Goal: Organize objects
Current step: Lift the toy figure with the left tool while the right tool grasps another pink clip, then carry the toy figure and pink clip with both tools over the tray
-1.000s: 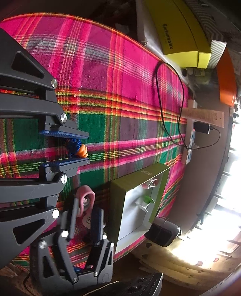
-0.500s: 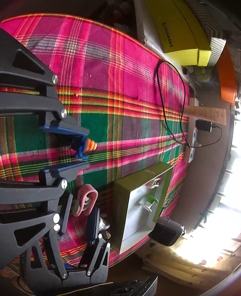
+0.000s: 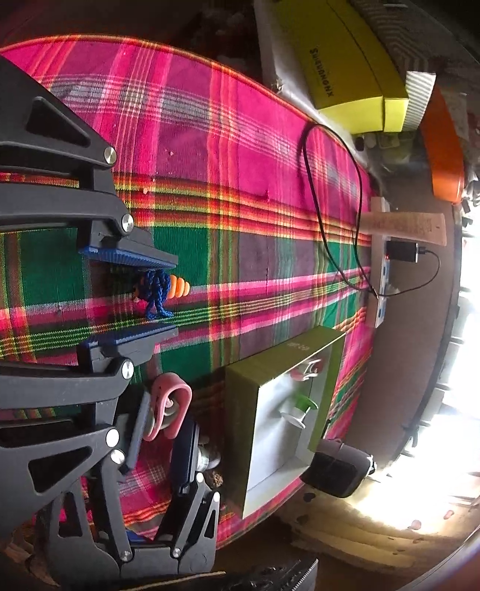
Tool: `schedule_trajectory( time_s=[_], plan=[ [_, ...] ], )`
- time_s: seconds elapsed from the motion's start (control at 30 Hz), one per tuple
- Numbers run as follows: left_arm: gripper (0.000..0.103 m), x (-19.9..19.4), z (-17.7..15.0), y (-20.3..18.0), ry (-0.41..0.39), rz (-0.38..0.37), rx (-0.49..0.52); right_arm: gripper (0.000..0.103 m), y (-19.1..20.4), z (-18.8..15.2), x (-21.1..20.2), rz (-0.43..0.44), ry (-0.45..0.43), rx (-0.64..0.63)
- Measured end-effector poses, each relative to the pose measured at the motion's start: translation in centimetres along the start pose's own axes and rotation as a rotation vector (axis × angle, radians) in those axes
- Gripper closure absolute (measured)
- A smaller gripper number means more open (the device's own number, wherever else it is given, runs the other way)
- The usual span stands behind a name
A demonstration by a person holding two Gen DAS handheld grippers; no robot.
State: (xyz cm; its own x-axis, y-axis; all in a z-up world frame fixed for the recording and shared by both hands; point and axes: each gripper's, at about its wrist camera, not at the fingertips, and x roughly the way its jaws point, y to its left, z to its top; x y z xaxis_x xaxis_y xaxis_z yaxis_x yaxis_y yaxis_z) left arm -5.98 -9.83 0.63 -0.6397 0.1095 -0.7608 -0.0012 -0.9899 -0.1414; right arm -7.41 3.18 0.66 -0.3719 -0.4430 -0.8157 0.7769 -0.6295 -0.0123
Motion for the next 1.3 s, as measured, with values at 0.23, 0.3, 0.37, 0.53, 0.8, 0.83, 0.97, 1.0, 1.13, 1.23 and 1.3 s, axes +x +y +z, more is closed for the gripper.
schedule_trajectory(
  time_s=[0.23, 0.3, 0.37, 0.53, 0.8, 0.83, 0.97, 1.0, 1.13, 1.23, 1.3],
  plan=[
    [0.086, 0.0, 0.0, 0.1, -0.001, 0.024, 0.008, 0.074, 0.0, -0.1, -0.1, -0.004, -0.006, -0.001],
    [0.086, 0.0, 0.0, 0.2, -0.002, 0.024, 0.008, 0.074, 0.0, -0.1, -0.1, -0.004, -0.006, -0.001],
    [0.086, 0.0, 0.0, 0.2, -0.001, 0.021, 0.008, 0.074, 0.0, -0.1, -0.1, -0.004, -0.006, 0.001],
    [0.087, 0.0, 0.0, 0.2, -0.001, 0.022, 0.005, 0.074, 0.0, -0.2, -0.1, -0.004, -0.008, 0.004],
    [0.087, -0.1, 0.0, 0.0, -0.004, 0.019, 0.007, 0.079, -0.5, -0.1, -0.4, -0.003, -0.031, 0.028],
    [0.087, -0.1, 0.1, 0.0, -0.005, 0.02, 0.008, 0.079, -0.5, -0.1, -0.4, -0.001, -0.031, 0.029],
    [0.087, -0.3, 0.2, -0.2, -0.007, 0.021, 0.008, 0.079, -0.6, -0.1, -0.7, 0.003, -0.044, 0.04],
    [0.087, -0.3, 0.2, -0.3, -0.006, 0.021, 0.009, 0.079, -0.7, -0.1, -0.8, 0.004, -0.048, 0.044],
    [0.087, -0.7, 0.3, -0.7, -0.012, 0.014, 0.014, 0.079, -0.9, -0.1, -1.2, 0.007, -0.059, 0.057],
    [0.087, -1.0, 0.5, -1.0, -0.016, 0.007, 0.018, 0.079, -1.2, 0.0, -1.7, 0.015, -0.071, 0.071],
    [0.087, -1.2, 0.7, -1.2, -0.019, -0.003, 0.019, 0.079, -1.6, 0.0, -2.1, 0.017, -0.081, 0.085]
  ],
)
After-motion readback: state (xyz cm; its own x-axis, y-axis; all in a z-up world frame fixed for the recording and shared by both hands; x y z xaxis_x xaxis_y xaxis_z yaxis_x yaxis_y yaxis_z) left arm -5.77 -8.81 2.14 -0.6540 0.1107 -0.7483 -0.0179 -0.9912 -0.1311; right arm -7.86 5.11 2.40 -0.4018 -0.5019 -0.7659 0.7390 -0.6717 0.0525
